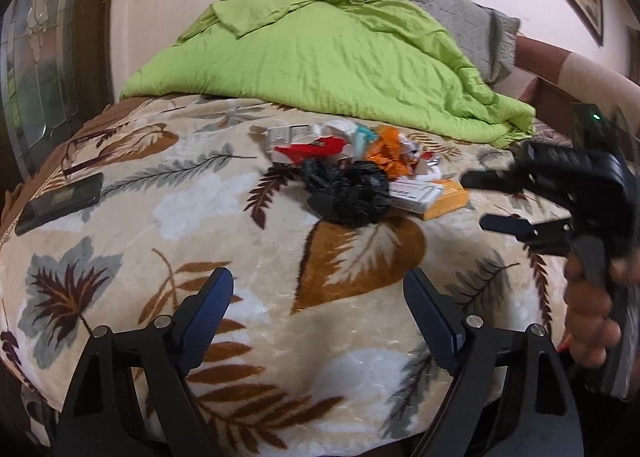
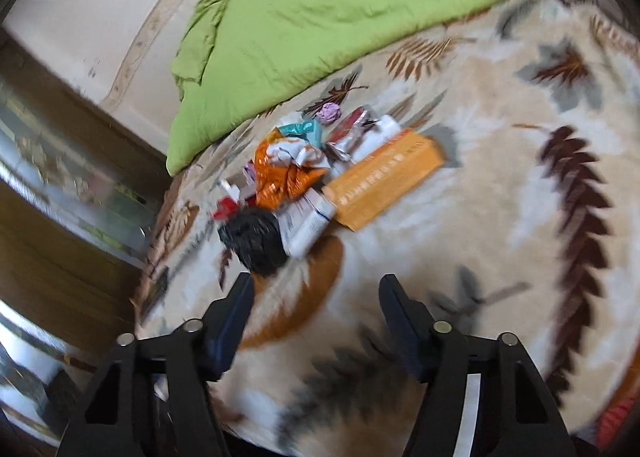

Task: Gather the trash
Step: 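Grasp the black plastic bag with the left tool while the right tool grasps the white medicine box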

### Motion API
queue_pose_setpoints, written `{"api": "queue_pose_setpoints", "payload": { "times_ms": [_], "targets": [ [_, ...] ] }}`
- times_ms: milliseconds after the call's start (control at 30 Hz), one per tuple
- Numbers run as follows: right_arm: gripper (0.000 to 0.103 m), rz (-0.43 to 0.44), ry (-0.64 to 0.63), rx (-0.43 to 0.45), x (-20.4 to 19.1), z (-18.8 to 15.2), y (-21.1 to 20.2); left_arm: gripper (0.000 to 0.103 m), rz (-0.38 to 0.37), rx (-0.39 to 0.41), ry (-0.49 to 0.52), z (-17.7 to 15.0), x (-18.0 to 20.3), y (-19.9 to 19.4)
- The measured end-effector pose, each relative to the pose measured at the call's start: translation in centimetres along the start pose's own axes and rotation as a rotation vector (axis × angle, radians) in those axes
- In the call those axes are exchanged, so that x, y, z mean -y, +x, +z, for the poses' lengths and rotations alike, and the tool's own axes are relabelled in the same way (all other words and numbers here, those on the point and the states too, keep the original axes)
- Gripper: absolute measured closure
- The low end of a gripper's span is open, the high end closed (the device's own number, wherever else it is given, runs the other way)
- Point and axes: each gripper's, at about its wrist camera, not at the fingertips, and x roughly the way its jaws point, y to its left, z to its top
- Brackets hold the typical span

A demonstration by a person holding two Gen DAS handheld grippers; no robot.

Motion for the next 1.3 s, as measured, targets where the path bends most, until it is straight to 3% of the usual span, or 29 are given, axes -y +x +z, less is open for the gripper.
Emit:
{"api": "queue_pose_setpoints", "payload": {
  "times_ms": [133,233,300,467,733,900,933,1000,1167,1200,1233,1300],
  "targets": [
    [0.043,0.022,0.073,-0.019,-0.2,2.1,2.9,0.017,-0.012,-0.028,-0.046,0.8,-0.9,1.1],
    [0.062,0.045,0.130,-0.051,0.4,2.8,5.3,0.017,-0.046,-0.049,-0.083,1.5,-1.4,2.0],
    [0.082,0.064,0.142,-0.061,0.7,2.7,6.2,0.017,-0.047,-0.063,-0.088,2.1,-1.4,2.8],
    [0.085,0.111,0.130,-0.037,1.3,2.6,4.7,0.017,-0.083,-0.076,-0.130,4.2,-0.8,4.8],
    [0.089,0.044,0.079,0.001,2.9,0.7,0.0,0.017,-0.093,-0.157,-0.139,6.5,1.6,11.3],
    [0.089,0.001,0.050,0.038,3.6,-0.2,-2.3,0.017,-0.102,-0.157,-0.145,7.0,2.1,13.6],
    [0.089,-0.011,0.037,0.049,3.6,-0.4,-2.8,0.021,-0.103,-0.155,-0.128,7.0,2.3,13.8],
    [0.089,-0.029,0.019,0.074,3.6,-0.8,-3.9,0.039,-0.102,-0.154,-0.079,7.0,3.0,14.1],
    [0.089,-0.033,0.006,0.111,3.8,-1.4,-5.5,0.056,-0.099,-0.100,-0.010,6.6,3.6,12.2],
    [0.089,-0.026,0.003,0.123,3.7,-1.4,-5.7,0.072,-0.107,-0.091,-0.010,6.5,3.5,11.7],
    [0.089,-0.026,-0.004,0.139,3.5,-1.5,-6.2,0.078,-0.109,-0.081,-0.004,6.3,3.5,11.0],
    [0.089,-0.042,-0.034,0.182,3.0,-2.0,-7.3,0.078,-0.120,-0.064,0.003,6.0,3.2,9.7]
  ]
}}
